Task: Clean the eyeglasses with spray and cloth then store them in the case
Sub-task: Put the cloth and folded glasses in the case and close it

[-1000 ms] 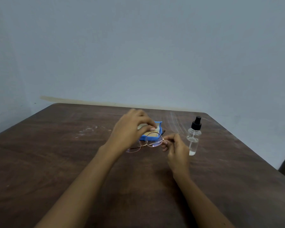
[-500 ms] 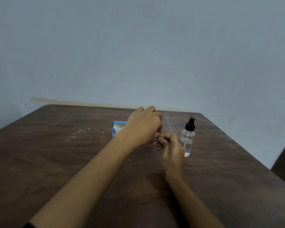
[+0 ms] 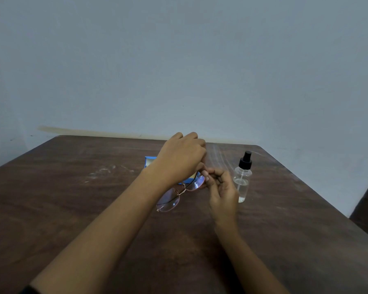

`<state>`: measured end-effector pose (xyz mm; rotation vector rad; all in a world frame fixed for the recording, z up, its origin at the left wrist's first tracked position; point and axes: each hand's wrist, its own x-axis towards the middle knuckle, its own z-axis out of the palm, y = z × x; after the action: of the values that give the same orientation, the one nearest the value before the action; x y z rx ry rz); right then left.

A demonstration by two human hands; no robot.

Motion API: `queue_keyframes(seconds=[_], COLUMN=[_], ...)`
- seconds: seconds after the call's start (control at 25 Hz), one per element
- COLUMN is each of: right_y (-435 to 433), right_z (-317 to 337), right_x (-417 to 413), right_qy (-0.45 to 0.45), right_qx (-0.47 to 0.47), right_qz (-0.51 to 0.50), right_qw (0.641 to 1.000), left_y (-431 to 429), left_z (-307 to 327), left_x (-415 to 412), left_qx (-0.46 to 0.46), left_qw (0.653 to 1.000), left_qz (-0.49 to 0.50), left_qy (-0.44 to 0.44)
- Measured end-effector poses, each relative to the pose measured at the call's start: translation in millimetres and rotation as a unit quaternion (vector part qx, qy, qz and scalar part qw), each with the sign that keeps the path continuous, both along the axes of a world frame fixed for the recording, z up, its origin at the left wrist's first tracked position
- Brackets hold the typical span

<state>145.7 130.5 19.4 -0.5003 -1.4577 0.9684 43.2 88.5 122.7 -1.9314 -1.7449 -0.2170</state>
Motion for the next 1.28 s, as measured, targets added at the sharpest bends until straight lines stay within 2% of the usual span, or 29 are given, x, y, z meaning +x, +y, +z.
queue_keyframes(seconds=[0.44, 0.64, 0.84, 0.92, 1.04, 1.2, 1.28], right_y=[0, -2, -1, 1, 6, 8, 7], right_z=[6, 8, 6, 3, -2, -5, -5], right_x=[3, 4, 2, 1, 1, 1, 2], right_qy=[0.035, 0.048, -0.009, -0.025, -0.049, -0.086, -0.097], right_qx=[0.004, -0.004, -0.003, -0.025, -0.088, -0.165, -0.188], right_qz=[0.025, 0.054, 0.072, 0.084, 0.124, 0.22, 0.278], right_qw=[0.999, 0.997, 0.997, 0.996, 0.987, 0.958, 0.937], left_y=[-2, -3, -9, -15, -22, -28, -33], left_z=[0, -3, -9, -9, -9, -18, -25], left_x=[-9, -12, -27, -33, -46, -65, -67], left_qx=[-0.032, -0.02, -0.008, 0.011, 0.068, 0.158, 0.192], left_qw=[0.996, 0.993, 0.966, 0.938, 0.86, 0.754, 0.715], left_qz=[-0.054, -0.063, -0.057, -0.053, -0.061, -0.038, -0.038], left_qy=[-0.07, -0.101, -0.254, -0.342, -0.502, -0.636, -0.671])
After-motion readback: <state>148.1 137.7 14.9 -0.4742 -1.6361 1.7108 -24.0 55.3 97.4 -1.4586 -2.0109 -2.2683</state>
